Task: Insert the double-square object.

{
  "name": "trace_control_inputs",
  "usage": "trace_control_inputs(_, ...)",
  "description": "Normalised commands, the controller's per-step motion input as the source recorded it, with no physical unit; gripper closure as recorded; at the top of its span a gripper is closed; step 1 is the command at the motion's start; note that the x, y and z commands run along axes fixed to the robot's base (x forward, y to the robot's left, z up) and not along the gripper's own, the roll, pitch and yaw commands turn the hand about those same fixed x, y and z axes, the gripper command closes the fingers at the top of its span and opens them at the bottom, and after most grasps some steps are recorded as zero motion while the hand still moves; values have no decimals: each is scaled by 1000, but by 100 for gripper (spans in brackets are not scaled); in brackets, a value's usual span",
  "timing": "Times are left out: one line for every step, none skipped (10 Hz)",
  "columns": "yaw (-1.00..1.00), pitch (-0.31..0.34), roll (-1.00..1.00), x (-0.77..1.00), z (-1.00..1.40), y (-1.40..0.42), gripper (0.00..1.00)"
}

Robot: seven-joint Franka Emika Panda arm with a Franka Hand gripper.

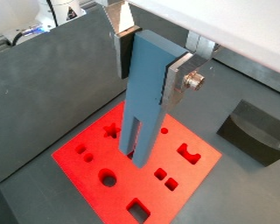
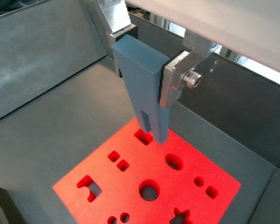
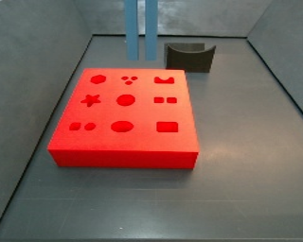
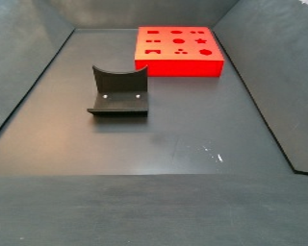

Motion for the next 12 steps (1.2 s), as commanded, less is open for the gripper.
trace_control_inputs(0,-21,36,0,0,0,100)
trace_control_inputs(-103,-121,500,214,214,0,100)
trace_control_inputs(-80,-134,500,191,0,63,100)
trace_control_inputs(-20,-109,500,251,0,89,100)
trace_control_inputs(0,-101,500,294,0,97,100)
trace_control_inputs(0,-100,500,297,0,100,100)
trace_control_inputs(0,-93,500,320,0,100,100)
trace_control_inputs(0,-84,500,329,0,106,100)
trace_control_inputs(0,-67,500,311,0,103,100)
trace_control_inputs(0,-44,500,274,0,91,100)
trace_control_inputs(-97,33,500,446,211,0,100)
trace_control_inputs(0,0,-44,0,26,0,100)
